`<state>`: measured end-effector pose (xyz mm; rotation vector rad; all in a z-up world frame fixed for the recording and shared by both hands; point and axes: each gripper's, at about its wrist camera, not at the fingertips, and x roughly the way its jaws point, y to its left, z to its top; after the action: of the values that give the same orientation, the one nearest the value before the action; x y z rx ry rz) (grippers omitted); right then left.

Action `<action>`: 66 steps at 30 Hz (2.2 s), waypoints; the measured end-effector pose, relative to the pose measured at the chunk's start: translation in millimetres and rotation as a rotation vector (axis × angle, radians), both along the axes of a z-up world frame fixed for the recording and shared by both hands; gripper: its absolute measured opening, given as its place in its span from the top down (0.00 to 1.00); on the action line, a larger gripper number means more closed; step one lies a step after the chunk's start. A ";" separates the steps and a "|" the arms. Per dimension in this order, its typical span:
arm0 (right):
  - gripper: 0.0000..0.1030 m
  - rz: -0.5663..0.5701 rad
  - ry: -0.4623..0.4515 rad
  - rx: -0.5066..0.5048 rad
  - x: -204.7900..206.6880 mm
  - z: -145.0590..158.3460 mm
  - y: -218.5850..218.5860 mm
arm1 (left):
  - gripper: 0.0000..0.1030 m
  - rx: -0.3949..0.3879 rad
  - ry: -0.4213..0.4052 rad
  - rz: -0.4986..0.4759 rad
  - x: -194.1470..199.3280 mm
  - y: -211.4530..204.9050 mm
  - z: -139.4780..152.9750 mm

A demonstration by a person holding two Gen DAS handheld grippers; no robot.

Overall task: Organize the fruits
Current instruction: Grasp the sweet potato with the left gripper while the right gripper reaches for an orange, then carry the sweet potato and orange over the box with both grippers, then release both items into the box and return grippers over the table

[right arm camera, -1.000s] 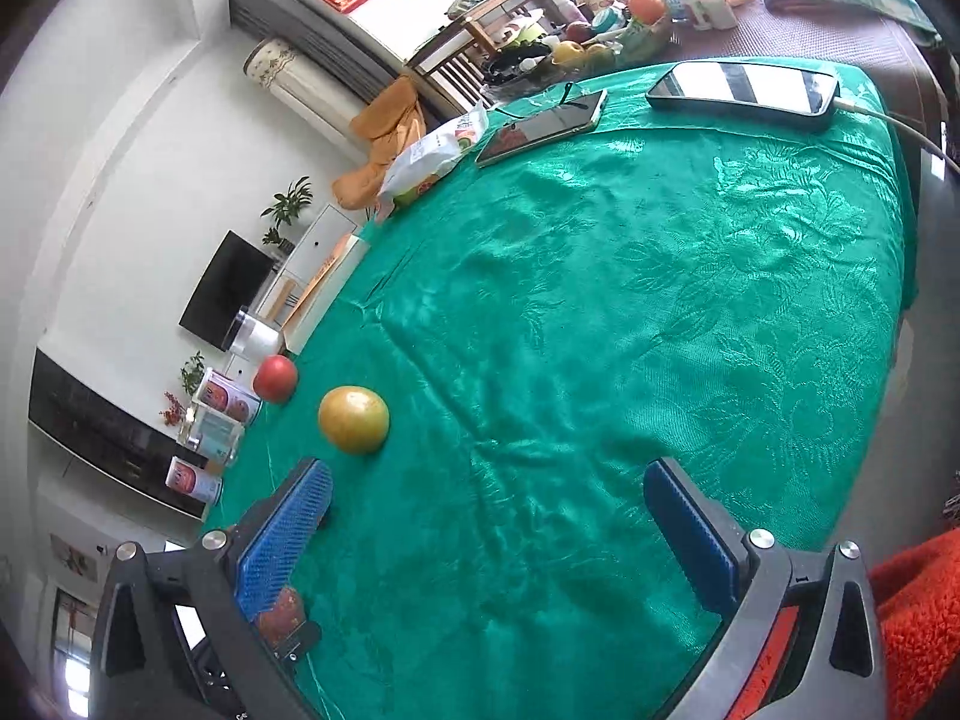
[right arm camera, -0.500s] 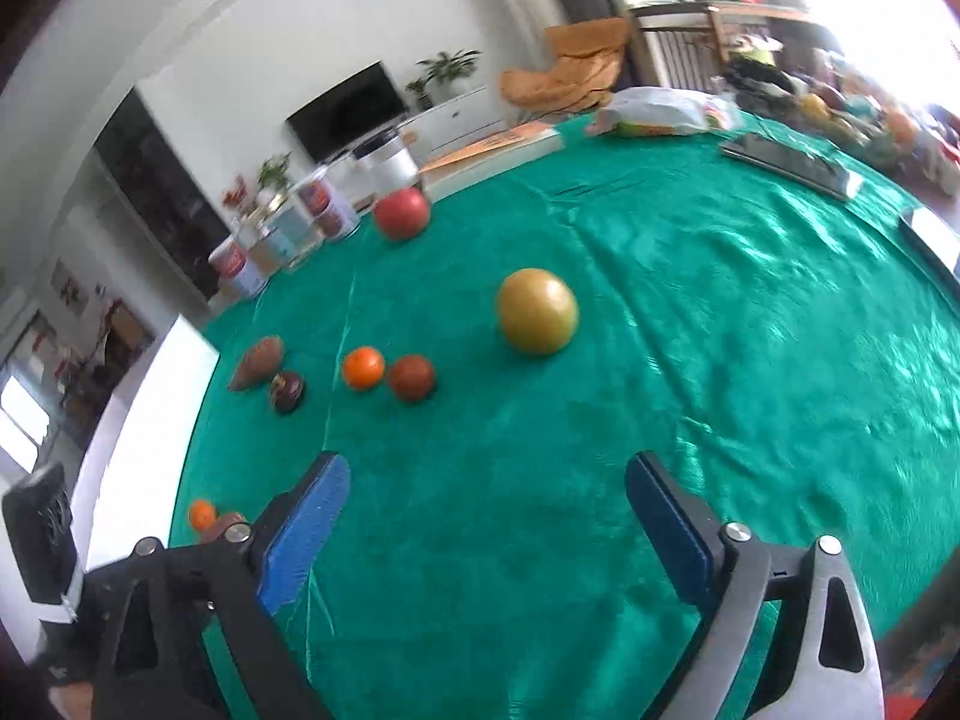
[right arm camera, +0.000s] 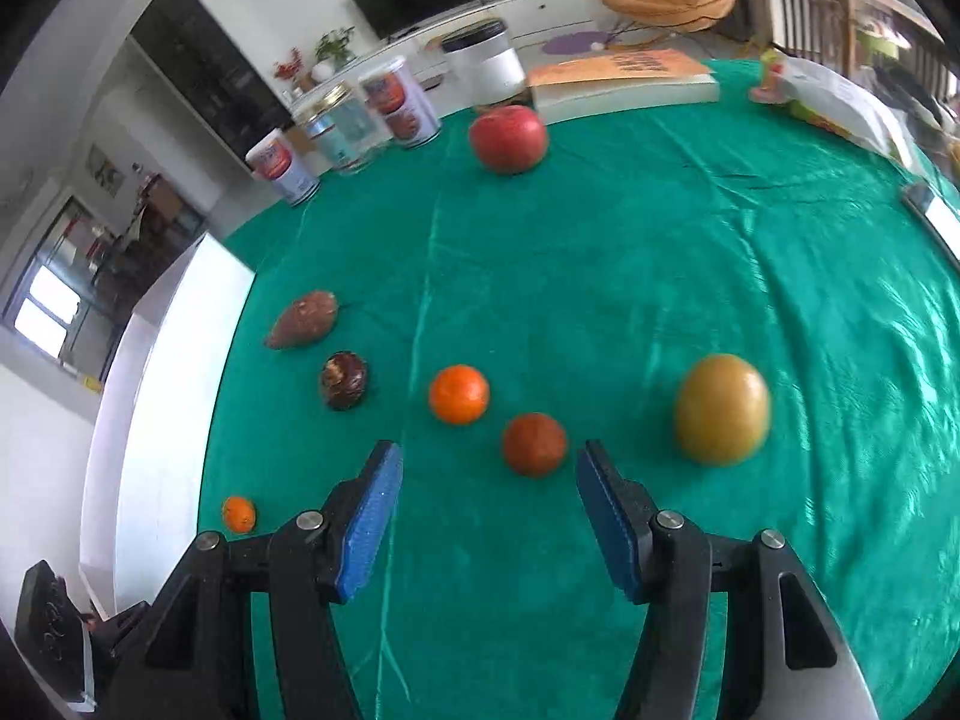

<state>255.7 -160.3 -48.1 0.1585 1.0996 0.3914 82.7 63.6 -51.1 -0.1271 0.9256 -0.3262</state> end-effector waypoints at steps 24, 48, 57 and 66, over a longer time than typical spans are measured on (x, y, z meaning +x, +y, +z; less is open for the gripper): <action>0.71 0.461 -0.044 0.215 -101.1 109.2 223.9 | 0.58 0.026 -0.147 0.485 -64.1 201.9 102.0; 0.24 0.428 -0.365 0.145 -156.3 169.9 221.9 | 0.25 0.090 -0.245 0.514 -59.7 173.6 113.6; 0.03 -0.101 -0.300 -0.134 -154.0 40.6 51.4 | 0.23 0.039 -0.068 0.142 -1.0 15.0 36.1; 0.03 -0.299 -0.164 -0.175 -146.6 -33.5 -4.6 | 0.23 0.219 -0.009 0.149 16.4 -34.2 -44.1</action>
<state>109.2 -164.9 -81.6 0.1311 0.9262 0.0389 99.1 29.4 -95.3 0.0067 0.9313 -0.0858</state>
